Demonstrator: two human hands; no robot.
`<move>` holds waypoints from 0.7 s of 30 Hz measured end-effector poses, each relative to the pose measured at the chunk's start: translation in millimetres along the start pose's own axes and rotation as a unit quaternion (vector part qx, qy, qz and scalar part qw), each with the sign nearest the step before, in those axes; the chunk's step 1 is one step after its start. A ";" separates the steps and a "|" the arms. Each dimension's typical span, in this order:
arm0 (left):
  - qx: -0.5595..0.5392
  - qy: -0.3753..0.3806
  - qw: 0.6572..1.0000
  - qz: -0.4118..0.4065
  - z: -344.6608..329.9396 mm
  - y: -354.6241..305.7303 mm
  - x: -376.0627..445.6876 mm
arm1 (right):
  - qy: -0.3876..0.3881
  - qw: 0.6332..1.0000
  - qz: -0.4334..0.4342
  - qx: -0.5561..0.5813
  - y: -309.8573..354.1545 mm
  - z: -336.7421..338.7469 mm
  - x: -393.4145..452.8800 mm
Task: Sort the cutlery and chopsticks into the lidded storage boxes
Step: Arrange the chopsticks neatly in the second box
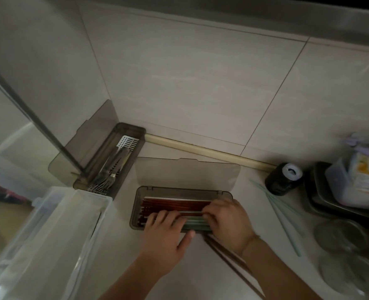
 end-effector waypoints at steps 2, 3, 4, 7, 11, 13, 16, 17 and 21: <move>-0.008 0.004 1.000 -0.009 1.6 1.9 -1.4 | -0.142 0.987 -0.064 0.041 -27.3 18.1 -21.2; -0.015 -0.002 1.000 -0.010 3.6 4.9 -3.1 | -0.200 0.969 -0.132 0.053 -49.0 23.9 -37.5; -0.024 -0.013 1.000 -0.002 6.3 9.4 -5.5 | -0.235 0.948 -0.208 0.057 -72.5 26.9 -55.1; -0.057 -0.058 0.993 0.080 16.4 36.1 -17.1 | -0.179 0.899 -0.399 0.024 -135.7 19.3 -100.0; -0.151 -0.096 0.952 0.249 16.7 71.7 -43.7 | -0.028 0.887 -0.461 -0.013 -162.7 1.0 -121.6; -0.284 -0.093 0.892 0.340 5.6 78.0 -51.4 | -0.045 0.898 -0.439 -0.001 -161.3 -0.1 -119.9; -0.336 -0.104 0.868 0.350 -5.2 75.6 -52.1 | -0.117 0.888 -0.444 0.030 -156.5 9.4 -119.0; -0.321 -0.112 0.876 0.342 -4.7 73.6 -51.0 | -0.159 0.893 -0.420 0.034 -149.4 14.9 -115.0; -0.331 -0.118 0.873 0.337 -7.6 61.8 -45.3 | -0.203 0.971 -0.127 -0.007 -63.7 33.1 -67.2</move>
Point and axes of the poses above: each hand's wrist, its own x-axis towards the middle knuckle, its own z-axis out of the back of the hand, y = z × x, the point moved 5 cm from there along x, towards the middle knuckle, and after that the axes turned 3 degrees about -y, right-handed, at the moved point
